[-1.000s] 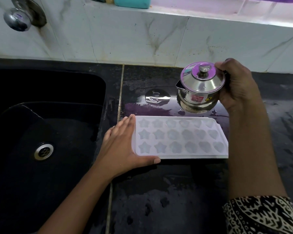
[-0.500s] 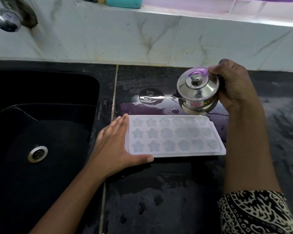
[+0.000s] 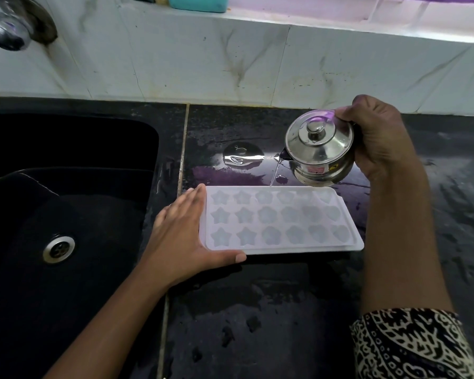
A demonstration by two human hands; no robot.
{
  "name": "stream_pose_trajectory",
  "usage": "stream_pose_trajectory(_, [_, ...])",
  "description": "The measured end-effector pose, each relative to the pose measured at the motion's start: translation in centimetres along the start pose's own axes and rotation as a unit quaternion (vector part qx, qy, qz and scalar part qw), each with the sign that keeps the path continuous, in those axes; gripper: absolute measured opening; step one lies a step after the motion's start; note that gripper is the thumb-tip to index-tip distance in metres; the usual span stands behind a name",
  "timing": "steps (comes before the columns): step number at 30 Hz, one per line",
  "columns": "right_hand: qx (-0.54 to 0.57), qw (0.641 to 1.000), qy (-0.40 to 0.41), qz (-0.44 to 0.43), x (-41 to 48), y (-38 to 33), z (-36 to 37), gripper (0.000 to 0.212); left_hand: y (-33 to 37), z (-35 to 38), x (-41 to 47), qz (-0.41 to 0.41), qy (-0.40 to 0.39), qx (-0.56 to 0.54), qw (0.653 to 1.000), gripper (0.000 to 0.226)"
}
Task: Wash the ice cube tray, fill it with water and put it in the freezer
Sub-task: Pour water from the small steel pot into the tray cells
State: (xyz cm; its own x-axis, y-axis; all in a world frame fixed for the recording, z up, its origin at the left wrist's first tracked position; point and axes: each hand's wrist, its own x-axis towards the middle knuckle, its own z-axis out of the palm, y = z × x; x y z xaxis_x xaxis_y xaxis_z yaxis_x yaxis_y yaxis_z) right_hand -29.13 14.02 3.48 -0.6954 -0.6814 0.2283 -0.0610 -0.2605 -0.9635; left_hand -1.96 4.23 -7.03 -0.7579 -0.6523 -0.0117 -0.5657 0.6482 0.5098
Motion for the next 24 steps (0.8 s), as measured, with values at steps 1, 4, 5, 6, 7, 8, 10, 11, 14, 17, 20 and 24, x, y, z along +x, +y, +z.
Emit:
stream_pose_trajectory(1, [-0.001,1.0,0.001,0.001,0.0,-0.03,0.0,0.049,0.0,-0.02,-0.01,0.0,0.0,0.0,1.0,0.146])
stream_pose_trajectory(4, [0.003,1.0,0.006,0.002,-0.02,-0.05,0.04,0.048,-0.01,-0.05,-0.04,0.003,0.0,-0.005,1.0,0.146])
stream_pose_trajectory(5, [0.005,1.0,0.008,0.002,0.0,-0.08,0.04,0.047,-0.01,-0.06,-0.06,0.004,0.001,-0.006,1.0,0.146])
stream_pose_trajectory(6, [0.007,1.0,0.011,0.003,0.01,-0.11,0.02,0.046,-0.02,-0.06,-0.05,0.004,0.001,-0.006,1.0,0.146])
stream_pose_trajectory(7, [0.007,1.0,0.013,0.003,0.02,-0.14,0.0,0.046,-0.03,-0.05,-0.04,0.003,0.002,-0.004,1.0,0.146])
stream_pose_trajectory(8, [0.007,1.0,0.012,0.002,0.03,-0.17,-0.03,0.045,-0.04,-0.04,-0.02,0.003,0.002,-0.003,1.0,0.146])
stream_pose_trajectory(10, [0.003,1.0,0.007,0.0,0.01,-0.19,-0.05,0.044,-0.04,-0.02,0.01,0.003,0.003,-0.002,1.0,0.147])
stream_pose_trajectory(11, [0.003,1.0,0.005,-0.001,-0.01,-0.2,-0.03,0.044,-0.06,0.0,0.02,0.003,0.003,-0.002,1.0,0.147])
stream_pose_trajectory(14, [0.001,1.0,0.002,-0.002,-0.04,-0.17,0.03,0.044,-0.09,0.08,0.04,0.003,0.003,-0.004,1.0,0.147])
stream_pose_trajectory(17, [0.0,1.0,0.0,-0.004,0.0,-0.13,0.1,0.043,-0.12,0.13,0.05,0.002,0.004,0.0,1.0,0.146])
stream_pose_trajectory(20, [-0.005,1.0,-0.001,0.001,0.1,-0.1,0.08,0.04,-0.16,0.1,0.03,0.003,0.003,-0.005,1.0,0.146])
stream_pose_trajectory(24, [-0.01,1.0,-0.004,0.001,0.18,0.0,0.03,0.039,-0.1,0.05,0.0,0.002,0.001,-0.006,1.0,0.146])
